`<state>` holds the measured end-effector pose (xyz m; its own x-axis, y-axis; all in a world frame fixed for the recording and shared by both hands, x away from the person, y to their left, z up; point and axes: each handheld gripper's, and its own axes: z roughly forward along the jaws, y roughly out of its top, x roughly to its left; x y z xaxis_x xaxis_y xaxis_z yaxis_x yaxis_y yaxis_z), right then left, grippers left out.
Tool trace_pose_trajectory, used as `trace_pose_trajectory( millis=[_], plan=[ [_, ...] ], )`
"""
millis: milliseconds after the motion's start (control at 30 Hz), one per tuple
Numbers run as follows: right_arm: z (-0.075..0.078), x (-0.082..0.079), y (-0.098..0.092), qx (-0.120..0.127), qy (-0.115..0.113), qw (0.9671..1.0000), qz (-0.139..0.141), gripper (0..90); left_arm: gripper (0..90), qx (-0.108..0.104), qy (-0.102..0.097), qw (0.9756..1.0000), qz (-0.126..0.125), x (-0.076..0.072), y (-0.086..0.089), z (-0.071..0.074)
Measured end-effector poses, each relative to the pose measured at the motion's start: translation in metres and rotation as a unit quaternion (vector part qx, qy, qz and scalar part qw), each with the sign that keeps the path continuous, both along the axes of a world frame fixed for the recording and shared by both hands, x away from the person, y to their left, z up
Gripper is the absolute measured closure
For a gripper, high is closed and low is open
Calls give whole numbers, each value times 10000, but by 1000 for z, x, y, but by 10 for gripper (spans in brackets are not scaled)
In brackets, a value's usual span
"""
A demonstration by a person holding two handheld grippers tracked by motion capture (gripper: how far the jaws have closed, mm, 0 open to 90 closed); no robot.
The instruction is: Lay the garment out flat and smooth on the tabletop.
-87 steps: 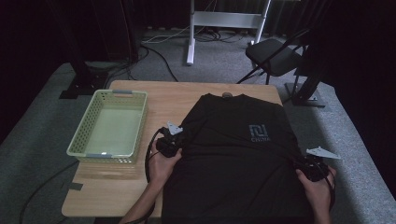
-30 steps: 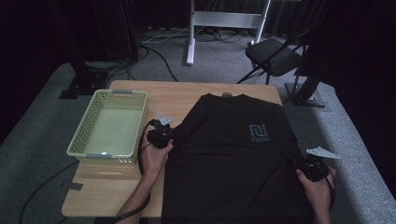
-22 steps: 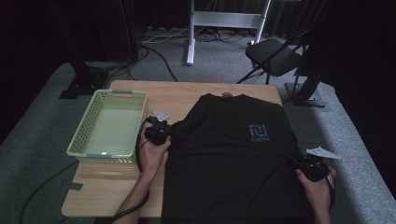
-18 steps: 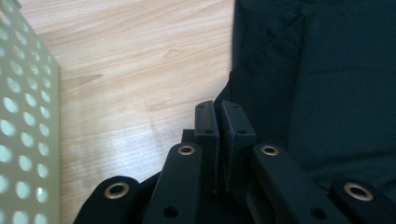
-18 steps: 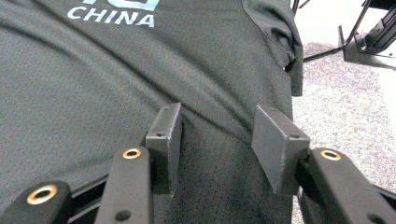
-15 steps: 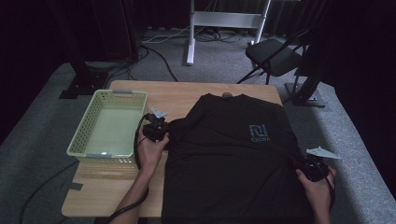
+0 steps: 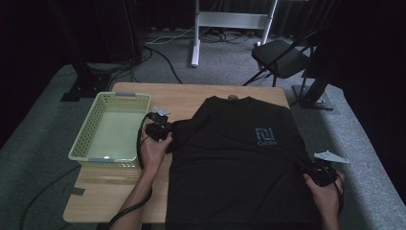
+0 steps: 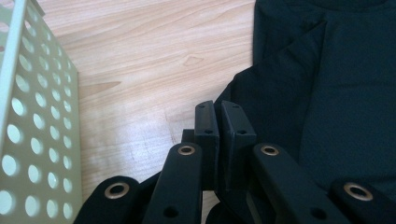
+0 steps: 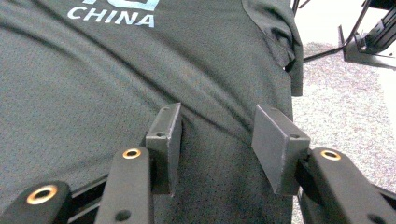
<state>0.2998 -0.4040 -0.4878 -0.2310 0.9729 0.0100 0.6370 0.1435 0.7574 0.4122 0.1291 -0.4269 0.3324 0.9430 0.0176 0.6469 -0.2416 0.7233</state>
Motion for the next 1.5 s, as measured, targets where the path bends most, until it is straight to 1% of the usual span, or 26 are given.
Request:
trace_pose_trajectory(
  millis=[267,433,567,733,1000,1200,1367,1433,1500],
  plan=[
    [0,0,0,-3,-5,10000,4,525,867,-6,-39,10000,7,0,1,8],
    [0,0,0,-4,-9,10000,1,525,867,-39,-57,9999,93,3,5,15],
    [0,0,0,0,-5,10000,-3,525,867,-41,-59,9999,139,5,9,17],
    [0,0,0,0,-5,10000,2,526,867,-35,-17,9997,233,10,14,20],
    [0,0,0,-1,-3,10000,2,526,866,-67,181,9988,455,24,27,26],
    [0,0,0,4,2,10000,-1,525,866,-107,304,9975,626,36,37,27],
    [0,0,0,7,0,10000,-1,525,866,-144,347,9966,729,43,45,27],
    [0,0,0,7,0,10000,-2,525,865,-188,374,9960,793,46,49,27],
    [0,0,0,6,0,10000,1,525,865,-247,346,9955,848,48,51,28]
  ],
)
